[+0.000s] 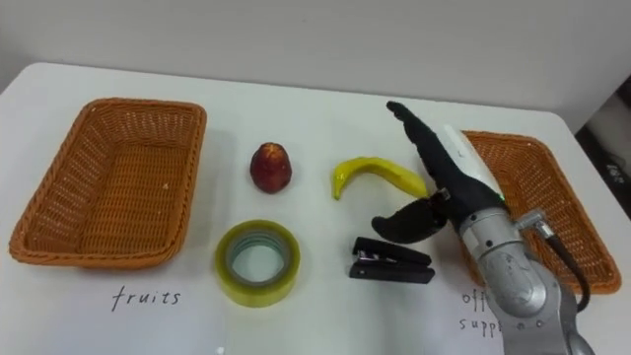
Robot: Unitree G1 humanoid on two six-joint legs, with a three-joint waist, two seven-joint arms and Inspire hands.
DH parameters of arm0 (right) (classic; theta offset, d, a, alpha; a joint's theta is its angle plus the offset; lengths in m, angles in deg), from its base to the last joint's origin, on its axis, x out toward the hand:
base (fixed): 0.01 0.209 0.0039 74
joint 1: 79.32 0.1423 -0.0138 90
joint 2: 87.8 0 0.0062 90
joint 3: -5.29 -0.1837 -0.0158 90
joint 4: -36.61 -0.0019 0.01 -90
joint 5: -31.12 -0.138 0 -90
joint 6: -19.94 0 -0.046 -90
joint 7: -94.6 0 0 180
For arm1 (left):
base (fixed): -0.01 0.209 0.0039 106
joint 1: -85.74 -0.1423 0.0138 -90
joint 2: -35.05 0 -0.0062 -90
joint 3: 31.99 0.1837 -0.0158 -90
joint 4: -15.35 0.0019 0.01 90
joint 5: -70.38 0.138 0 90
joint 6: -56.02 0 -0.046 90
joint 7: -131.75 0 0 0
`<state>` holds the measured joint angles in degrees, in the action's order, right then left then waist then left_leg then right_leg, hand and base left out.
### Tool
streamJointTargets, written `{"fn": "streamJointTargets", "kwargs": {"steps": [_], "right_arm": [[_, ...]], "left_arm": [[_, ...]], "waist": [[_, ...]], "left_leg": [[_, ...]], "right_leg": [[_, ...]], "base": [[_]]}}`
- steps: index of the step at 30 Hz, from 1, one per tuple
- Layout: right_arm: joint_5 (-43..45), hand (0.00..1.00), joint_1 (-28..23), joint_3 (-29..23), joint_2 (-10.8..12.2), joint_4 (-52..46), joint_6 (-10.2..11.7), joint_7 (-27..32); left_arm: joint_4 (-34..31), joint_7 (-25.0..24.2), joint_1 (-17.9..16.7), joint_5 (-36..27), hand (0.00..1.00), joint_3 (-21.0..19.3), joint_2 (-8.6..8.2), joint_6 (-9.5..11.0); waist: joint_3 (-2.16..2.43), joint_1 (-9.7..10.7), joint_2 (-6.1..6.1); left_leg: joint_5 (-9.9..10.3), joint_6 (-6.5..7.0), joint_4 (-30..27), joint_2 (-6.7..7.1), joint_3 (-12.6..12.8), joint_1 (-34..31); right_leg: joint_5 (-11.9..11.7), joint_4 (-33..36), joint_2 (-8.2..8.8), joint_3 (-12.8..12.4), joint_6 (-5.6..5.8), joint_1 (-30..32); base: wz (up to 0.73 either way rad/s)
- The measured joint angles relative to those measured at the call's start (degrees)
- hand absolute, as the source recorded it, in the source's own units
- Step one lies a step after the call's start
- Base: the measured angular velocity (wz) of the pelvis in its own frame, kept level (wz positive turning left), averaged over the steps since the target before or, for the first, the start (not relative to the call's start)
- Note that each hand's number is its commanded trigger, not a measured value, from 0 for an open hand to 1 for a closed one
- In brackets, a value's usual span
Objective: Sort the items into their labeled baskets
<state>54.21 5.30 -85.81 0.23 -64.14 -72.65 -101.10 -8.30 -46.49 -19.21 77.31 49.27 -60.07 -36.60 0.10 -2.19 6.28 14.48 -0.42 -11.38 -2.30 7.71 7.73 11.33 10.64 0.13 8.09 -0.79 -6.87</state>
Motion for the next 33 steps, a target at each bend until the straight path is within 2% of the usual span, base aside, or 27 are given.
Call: {"fn": "streamJointTargets", "kwargs": {"steps": [8, 11, 14, 23, 26, 33], "right_arm": [[0.98, 0.00, 0.00, -0.03, 0.01, 0.02, -1.43, -5.69], [2.16, 0.00, 0.00, -0.05, 0.01, 0.03, -2.51, -7.80], [2.80, 0.00, -0.01, -0.06, 0.01, 0.08, -2.60, -9.55], [3.45, 0.00, 0.01, -0.05, 0.01, 1.06, -2.63, -12.89], [3.85, 0.00, 0.01, -0.01, 0.02, 1.12, -3.68, -14.10], [4.72, 0.00, 0.00, -0.01, 0.02, 1.39, -5.31, -14.83]], "left_arm": [[-0.08, 0.12, 0.67, 0.24, 0.00, -0.02, 0.15, 0.00], [-0.08, 0.32, 0.94, 0.24, 0.00, 0.00, 0.15, -0.01], [-0.03, 0.49, 1.38, 0.19, 0.00, -0.01, 0.15, -0.01], [-1.03, 0.62, 1.49, -0.07, 0.00, 0.07, 0.15, 0.02], [-1.36, 1.48, 1.50, -0.54, 0.00, 0.69, 0.25, 0.03], [-1.37, 1.87, 1.63, -0.52, 0.00, 0.95, 0.66, -0.03]], "waist": [[-0.11, -0.19, -0.15], [-0.13, -0.61, -0.16], [-0.19, -1.17, -0.21], [-0.35, -1.28, -0.09], [-0.62, -1.28, 0.13], [-0.60, -1.29, 0.36]], "left_leg": [[0.02, 0.01, 0.09, -0.07, 0.10, -0.12], [0.02, 0.01, 0.02, -0.04, 0.12, -0.13], [0.02, 0.01, 0.01, -0.03, 0.08, -0.15], [0.02, 0.01, 0.11, -0.05, 0.02, -0.44], [0.02, 0.01, 0.14, -0.05, 0.00, -0.44], [0.02, 0.01, 0.11, -0.05, 0.02, -0.44]], "right_leg": [[-0.08, -0.01, -0.13, -0.11, -0.09, -0.01], [-0.08, -0.10, -0.13, -0.13, -0.09, 0.03], [-0.08, -0.14, -0.14, -0.10, -0.09, 0.05], [-0.08, -0.12, -0.13, -0.10, -0.08, 0.32], [-0.08, -0.08, -0.14, -0.09, -0.08, 0.33], [-0.11, 0.01, -0.15, -0.07, -0.07, 0.32]], "base": [[0.00], [0.00], [0.00], [0.00], [0.00], [0.00]]}}
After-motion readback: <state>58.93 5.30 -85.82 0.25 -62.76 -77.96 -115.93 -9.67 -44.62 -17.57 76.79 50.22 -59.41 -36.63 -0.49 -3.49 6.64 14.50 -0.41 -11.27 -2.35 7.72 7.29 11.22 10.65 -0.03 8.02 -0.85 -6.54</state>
